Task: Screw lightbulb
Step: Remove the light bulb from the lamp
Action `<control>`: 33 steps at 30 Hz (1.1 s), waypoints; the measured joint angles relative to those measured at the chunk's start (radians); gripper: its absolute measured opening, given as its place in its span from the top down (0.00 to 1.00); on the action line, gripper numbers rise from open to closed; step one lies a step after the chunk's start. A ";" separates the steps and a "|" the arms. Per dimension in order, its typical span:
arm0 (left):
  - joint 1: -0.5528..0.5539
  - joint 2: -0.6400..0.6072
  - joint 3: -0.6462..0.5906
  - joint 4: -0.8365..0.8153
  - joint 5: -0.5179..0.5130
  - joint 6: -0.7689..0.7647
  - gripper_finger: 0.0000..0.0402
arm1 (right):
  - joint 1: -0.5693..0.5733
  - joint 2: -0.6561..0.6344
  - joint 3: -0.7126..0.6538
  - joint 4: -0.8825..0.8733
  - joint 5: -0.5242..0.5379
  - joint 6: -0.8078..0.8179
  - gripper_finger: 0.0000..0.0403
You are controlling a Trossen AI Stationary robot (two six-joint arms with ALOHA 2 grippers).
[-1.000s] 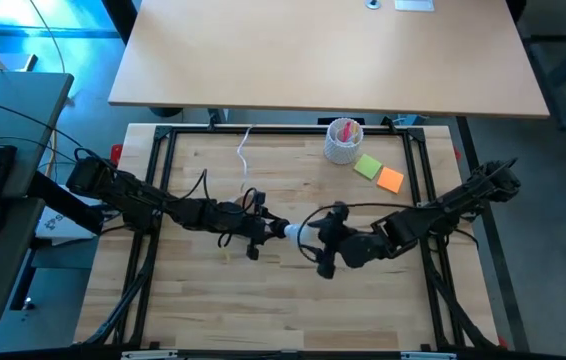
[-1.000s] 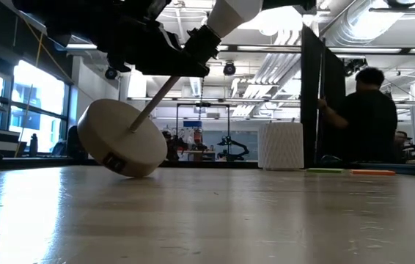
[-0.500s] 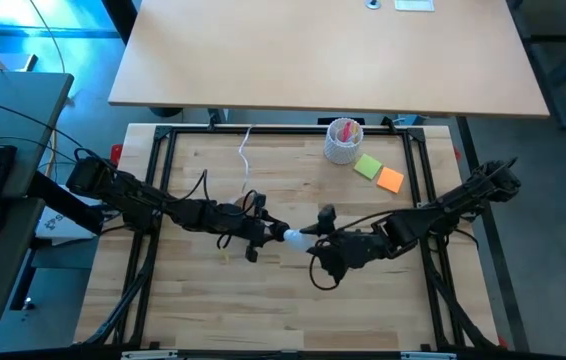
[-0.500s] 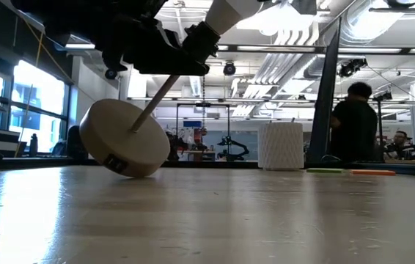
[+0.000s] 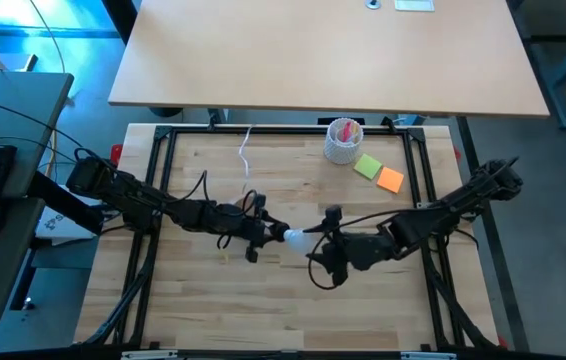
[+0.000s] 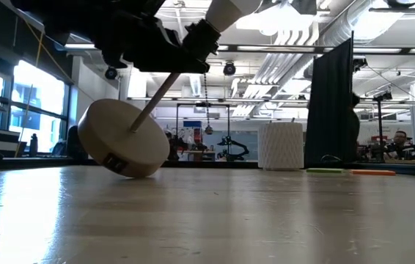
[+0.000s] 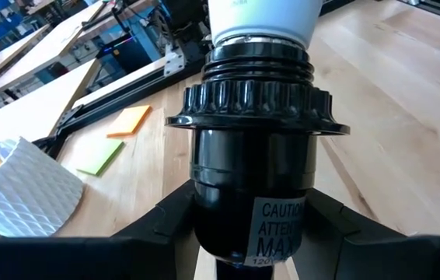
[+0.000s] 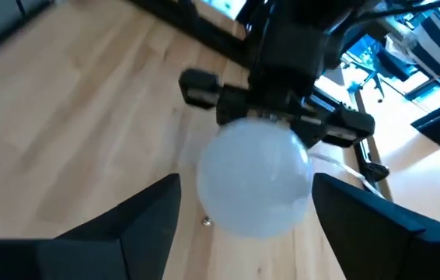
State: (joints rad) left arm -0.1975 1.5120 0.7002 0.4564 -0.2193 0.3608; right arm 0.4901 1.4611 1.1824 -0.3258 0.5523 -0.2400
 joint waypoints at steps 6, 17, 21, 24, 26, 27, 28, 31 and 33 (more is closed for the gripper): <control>0.001 0.000 0.000 -0.001 -0.004 -0.003 0.64 | 0.033 -0.069 0.000 -0.002 0.030 0.180 0.28; 0.001 0.000 0.000 0.000 -0.012 -0.002 0.64 | 0.016 -0.055 0.000 -0.006 0.087 0.845 0.28; 0.001 0.000 0.000 0.000 -0.026 -0.002 0.64 | 0.005 -0.020 0.000 -0.004 0.130 0.921 0.28; 0.001 0.000 0.000 -0.001 -0.026 -0.003 0.64 | -0.009 0.008 0.000 -0.002 0.119 0.919 0.28; 0.001 0.000 0.000 -0.003 -0.029 -0.002 0.64 | -0.020 0.022 0.000 0.003 0.117 0.923 0.28; 0.001 0.000 0.000 -0.004 -0.029 -0.003 0.64 | -0.023 0.027 0.000 0.003 0.117 0.919 0.28; 0.001 0.000 0.000 -0.005 -0.030 -0.002 0.64 | -0.027 0.032 0.000 0.002 0.117 0.914 0.29; 0.002 0.000 -0.001 -0.009 -0.037 -0.003 0.64 | -0.041 0.037 0.000 0.002 0.110 0.888 0.32; 0.002 0.000 -0.001 -0.009 -0.037 -0.003 0.64 | -0.046 0.037 0.000 0.003 0.106 0.868 0.35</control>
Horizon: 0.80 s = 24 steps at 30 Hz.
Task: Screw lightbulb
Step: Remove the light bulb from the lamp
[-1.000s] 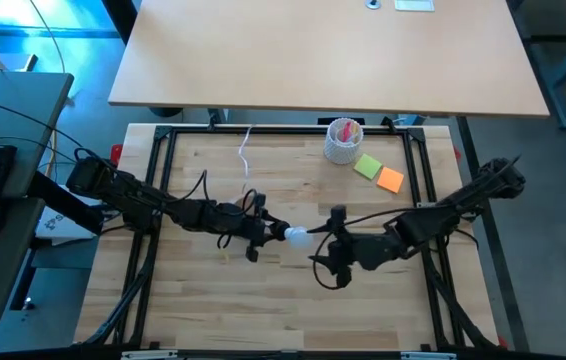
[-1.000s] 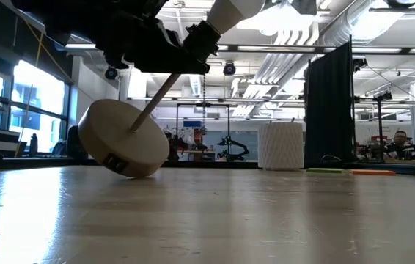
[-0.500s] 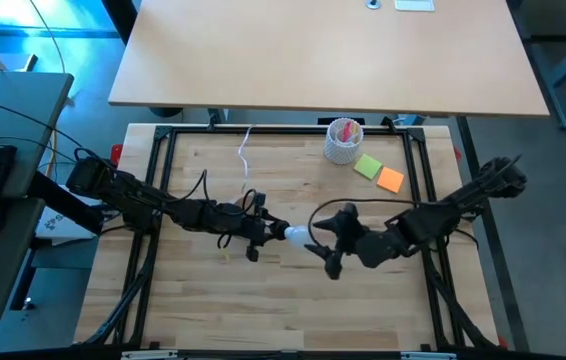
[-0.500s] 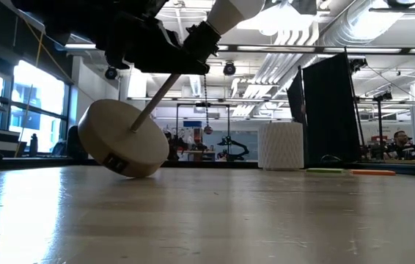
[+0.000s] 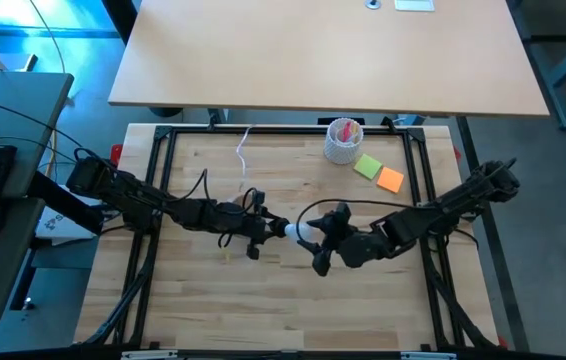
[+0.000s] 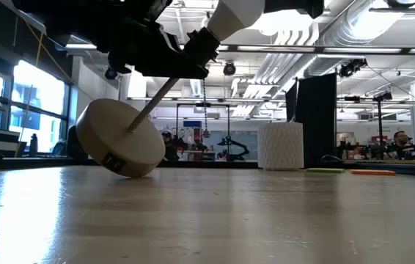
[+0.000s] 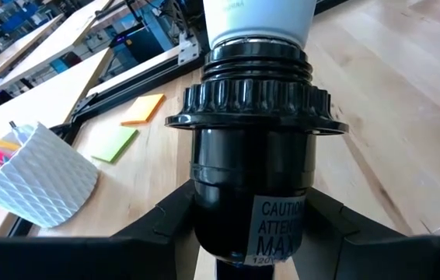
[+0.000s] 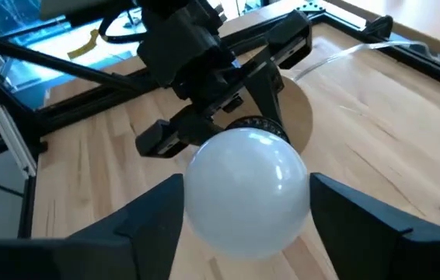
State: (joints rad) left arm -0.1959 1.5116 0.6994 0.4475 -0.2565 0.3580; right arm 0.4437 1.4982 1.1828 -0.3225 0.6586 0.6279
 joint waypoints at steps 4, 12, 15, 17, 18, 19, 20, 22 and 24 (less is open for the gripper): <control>0.000 0.000 -0.001 -0.005 0.000 0.001 0.64 | -0.014 0.000 0.000 -0.001 -0.041 -0.075 0.42; 0.000 0.000 -0.001 -0.008 0.000 0.001 0.64 | -0.017 0.000 0.000 -0.002 -0.059 -0.633 0.44; 0.000 0.000 -0.001 -0.012 0.001 0.006 0.64 | -0.017 0.000 0.000 -0.005 -0.094 -0.969 0.45; 0.000 0.000 -0.001 -0.015 0.004 0.007 0.64 | -0.013 0.000 0.000 -0.009 -0.110 -1.163 0.45; 0.000 0.000 -0.001 -0.015 0.007 0.007 0.64 | -0.009 0.000 0.000 -0.010 -0.111 -1.223 0.45; 0.000 0.000 -0.001 -0.015 0.012 0.007 0.64 | -0.004 0.000 0.000 -0.008 -0.110 -1.271 0.45; -0.001 0.000 -0.001 -0.015 0.014 0.006 0.64 | -0.001 0.000 0.000 -0.007 -0.110 -1.307 0.45; -0.001 0.000 -0.001 -0.015 0.015 0.005 0.64 | 0.005 0.000 0.000 -0.001 -0.099 -1.328 0.44; -0.001 0.000 -0.001 -0.014 0.016 0.001 0.64 | 0.010 0.000 0.000 0.007 -0.088 -1.286 0.42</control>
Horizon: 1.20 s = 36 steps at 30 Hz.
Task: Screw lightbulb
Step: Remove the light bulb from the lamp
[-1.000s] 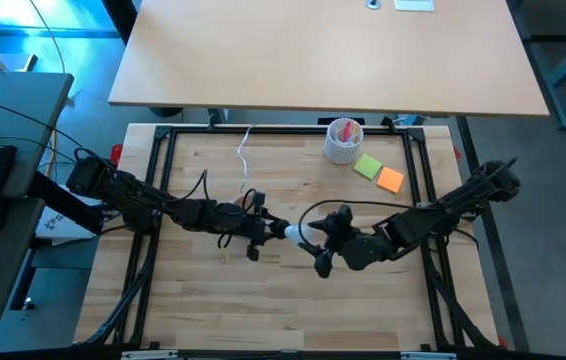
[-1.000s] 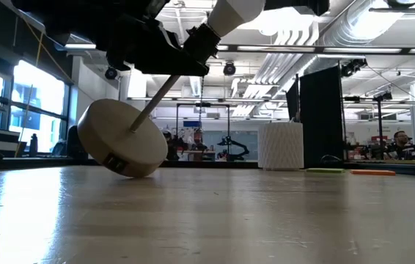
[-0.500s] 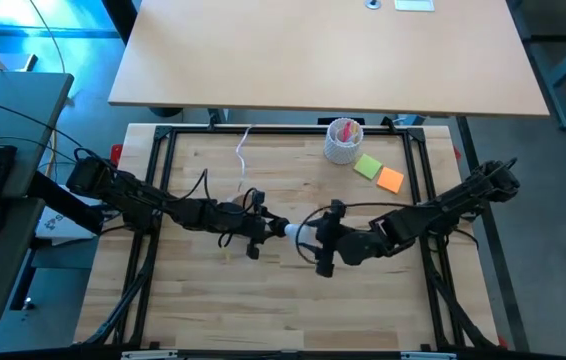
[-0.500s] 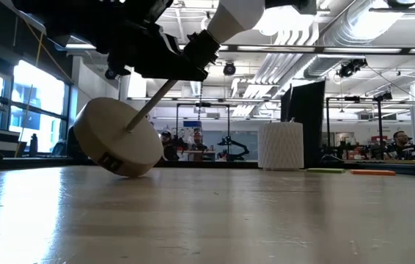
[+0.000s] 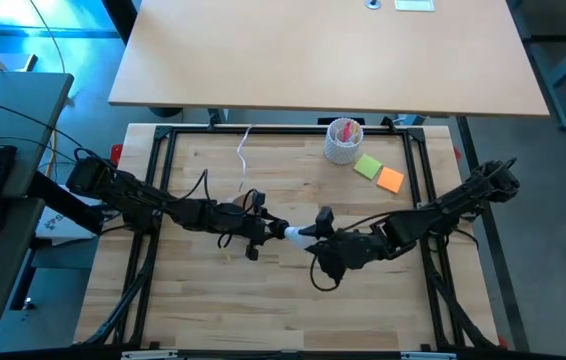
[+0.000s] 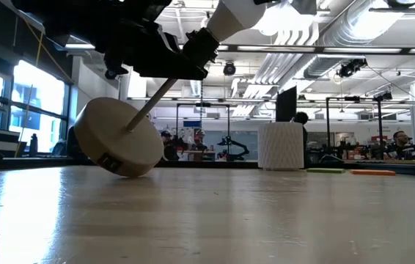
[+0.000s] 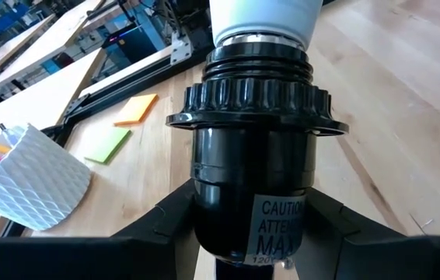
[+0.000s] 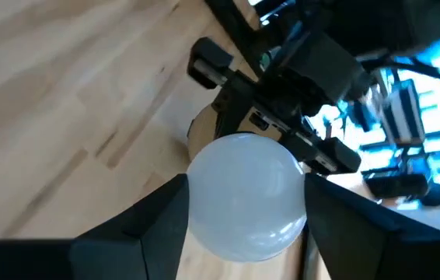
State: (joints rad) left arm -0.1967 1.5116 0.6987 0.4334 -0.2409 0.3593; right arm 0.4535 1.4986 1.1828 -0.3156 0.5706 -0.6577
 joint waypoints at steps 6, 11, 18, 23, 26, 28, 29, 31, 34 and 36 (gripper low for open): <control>0.000 0.000 0.000 0.000 0.000 -0.010 0.64 | 0.012 0.000 0.000 -0.002 0.013 0.223 0.30; 0.000 0.000 0.001 0.000 -0.001 -0.010 0.64 | 0.042 -0.015 0.000 -0.004 0.018 0.325 0.23; 0.000 0.000 0.001 -0.001 -0.005 -0.010 0.64 | 0.080 -0.068 0.000 -0.001 0.109 0.734 0.23; 0.000 0.000 0.001 -0.001 -0.007 -0.010 0.64 | 0.055 -0.051 0.000 -0.009 0.080 1.101 0.23; 0.000 0.000 0.001 -0.001 -0.007 -0.010 0.64 | 0.040 -0.023 0.000 -0.009 0.067 1.204 0.23; 0.000 0.000 0.001 -0.003 -0.008 -0.009 0.64 | 0.026 -0.012 0.000 -0.002 0.067 1.244 0.23; 0.000 0.000 0.001 -0.004 -0.008 -0.009 0.64 | 0.020 -0.007 0.000 0.000 0.067 1.261 0.23; 0.000 0.000 0.001 -0.003 -0.008 -0.009 0.64 | 0.004 0.004 0.000 -0.001 0.064 1.286 0.23; 0.000 0.000 0.001 -0.003 -0.009 -0.010 0.64 | -0.018 0.014 0.000 -0.002 0.039 1.282 0.23; 0.001 0.000 0.001 -0.003 -0.009 -0.010 0.64 | -0.035 0.017 0.000 -0.002 0.010 1.281 0.23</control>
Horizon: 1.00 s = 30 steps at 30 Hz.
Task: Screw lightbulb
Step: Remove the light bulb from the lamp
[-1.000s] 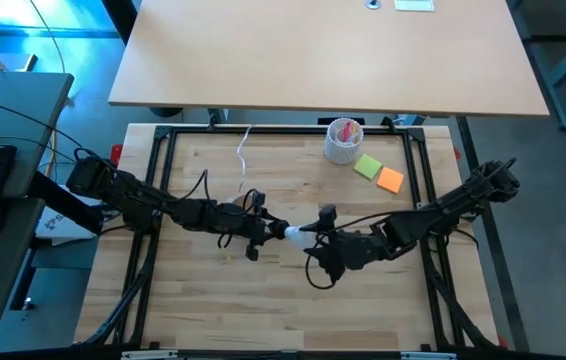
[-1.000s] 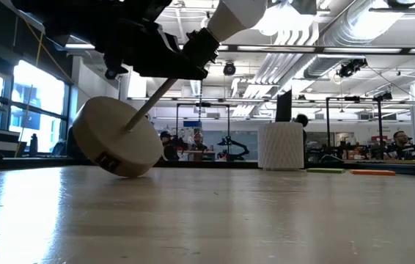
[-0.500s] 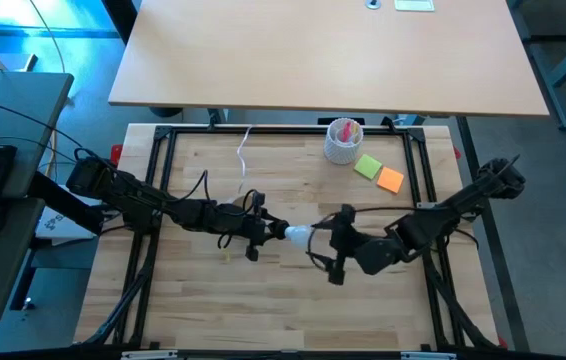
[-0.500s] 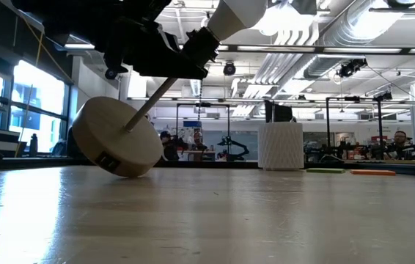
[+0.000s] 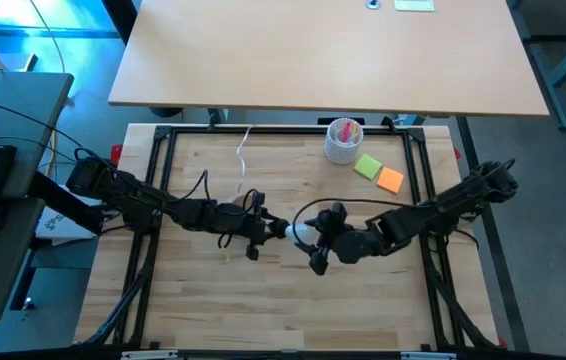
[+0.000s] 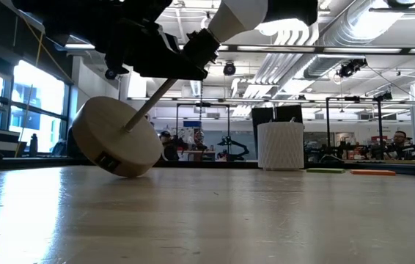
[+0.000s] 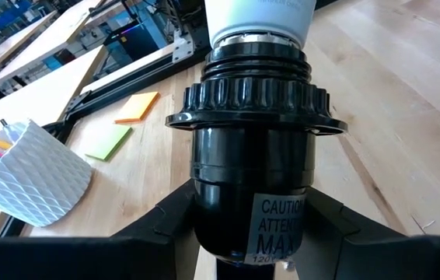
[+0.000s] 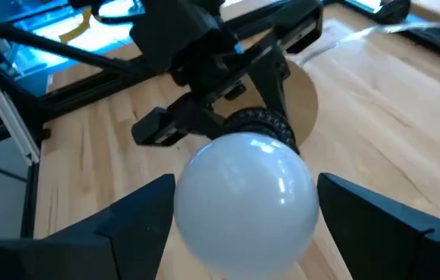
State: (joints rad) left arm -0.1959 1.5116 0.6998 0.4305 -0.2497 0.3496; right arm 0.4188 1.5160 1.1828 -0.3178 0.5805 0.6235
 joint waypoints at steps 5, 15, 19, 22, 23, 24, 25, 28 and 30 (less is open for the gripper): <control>0.000 0.000 0.000 -0.003 -0.007 0.000 0.64 | -0.026 0.002 0.000 -0.013 -0.042 -0.057 0.33; 0.000 0.000 -0.001 -0.007 -0.004 0.000 0.64 | -0.032 0.002 0.000 -0.022 -0.073 -0.792 0.45; 0.000 0.000 -0.002 -0.009 -0.007 0.002 0.64 | -0.026 0.002 0.000 -0.023 -0.067 -1.189 0.45; 0.000 0.000 -0.002 -0.007 -0.004 0.003 0.64 | -0.012 0.002 0.000 -0.022 -0.059 -1.384 0.45; 0.002 0.000 -0.002 -0.006 0.000 0.002 0.64 | -0.008 0.002 0.000 -0.022 -0.058 -1.416 0.45; 0.003 0.000 -0.002 -0.006 0.004 0.001 0.64 | -0.005 0.002 0.000 -0.021 -0.057 -1.426 0.45; 0.005 0.000 -0.002 -0.006 0.006 -0.002 0.64 | -0.005 0.002 0.000 -0.021 -0.057 -1.414 0.44; 0.006 0.000 -0.002 -0.006 0.013 -0.009 0.64 | -0.004 0.002 0.000 -0.014 -0.058 -1.312 0.39; 0.006 0.000 -0.001 -0.006 0.011 -0.009 0.64 | -0.002 0.002 0.000 -0.008 -0.058 -1.253 0.34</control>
State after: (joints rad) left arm -0.1898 1.5116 0.6987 0.4243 -0.2382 0.3408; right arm 0.4167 1.5181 1.1824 -0.3261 0.5224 -0.6292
